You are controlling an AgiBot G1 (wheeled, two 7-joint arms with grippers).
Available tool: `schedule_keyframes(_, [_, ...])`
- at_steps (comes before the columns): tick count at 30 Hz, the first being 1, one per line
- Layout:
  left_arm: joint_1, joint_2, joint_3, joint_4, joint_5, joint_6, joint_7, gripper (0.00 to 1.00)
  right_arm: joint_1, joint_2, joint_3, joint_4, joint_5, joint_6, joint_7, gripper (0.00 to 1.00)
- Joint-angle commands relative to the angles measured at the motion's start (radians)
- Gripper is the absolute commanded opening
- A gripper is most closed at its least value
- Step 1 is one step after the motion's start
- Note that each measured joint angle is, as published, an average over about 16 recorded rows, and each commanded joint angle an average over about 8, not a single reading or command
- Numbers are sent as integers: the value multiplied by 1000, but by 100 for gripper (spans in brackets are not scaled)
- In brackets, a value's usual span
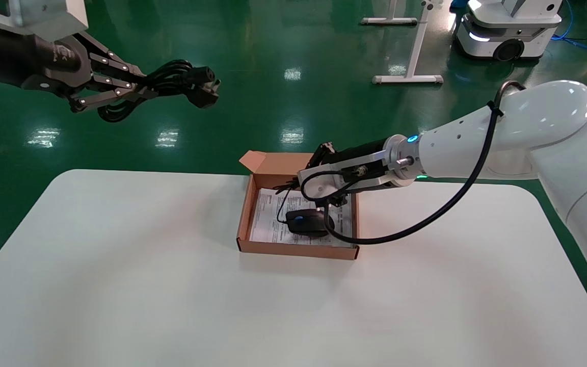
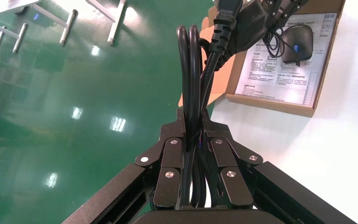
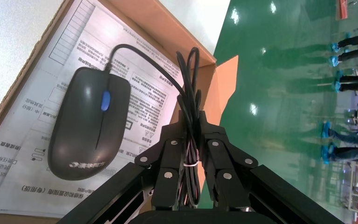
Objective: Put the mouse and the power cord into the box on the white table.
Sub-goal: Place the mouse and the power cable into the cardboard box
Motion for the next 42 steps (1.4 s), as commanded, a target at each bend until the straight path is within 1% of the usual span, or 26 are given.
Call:
schedule_keyframes(1, [4,-10,1,-25,1,-3,-16,0,-1,1,-12,8,4,7,12,100])
schedule_keyframes(7, [31,-18,8,-85,1,-5,-64,0,2,2,-42,16,20,16,29,100])
schedule_keyframes(11, [57,-4,11,-103,-6,-5,-77,0,4,2,-59,18,32,21,35,100])
schedule_keyframes(15, [94,35,12,-94,-21,-6,-59,0,23,11,-70,3,43,29,41,100])
schedule_keyframes(19, [141,103,11,-53,-39,-12,-8,0,74,44,-68,-49,52,19,48,100])
schedule_keyframes(22, [183,171,8,5,-56,-30,35,0,119,90,-63,-98,59,-27,47,100])
schedule_keyframes(26, [240,272,1,104,-74,-88,87,0,167,165,-60,-149,65,-136,28,100])
schedule_keyframes(29, [278,346,-2,178,-76,-160,124,0,193,215,-62,-179,64,-209,10,100])
schedule_keyframes(32, [313,408,0,235,-70,-254,155,0,213,253,-65,-205,60,-249,-5,100])
schedule_keyframes(37, [372,456,0,250,-71,-392,178,0,228,290,-69,-234,54,-280,-26,100])
schedule_keyframes(42, [411,460,8,207,-79,-457,165,1,233,310,-70,-254,52,-295,-43,100])
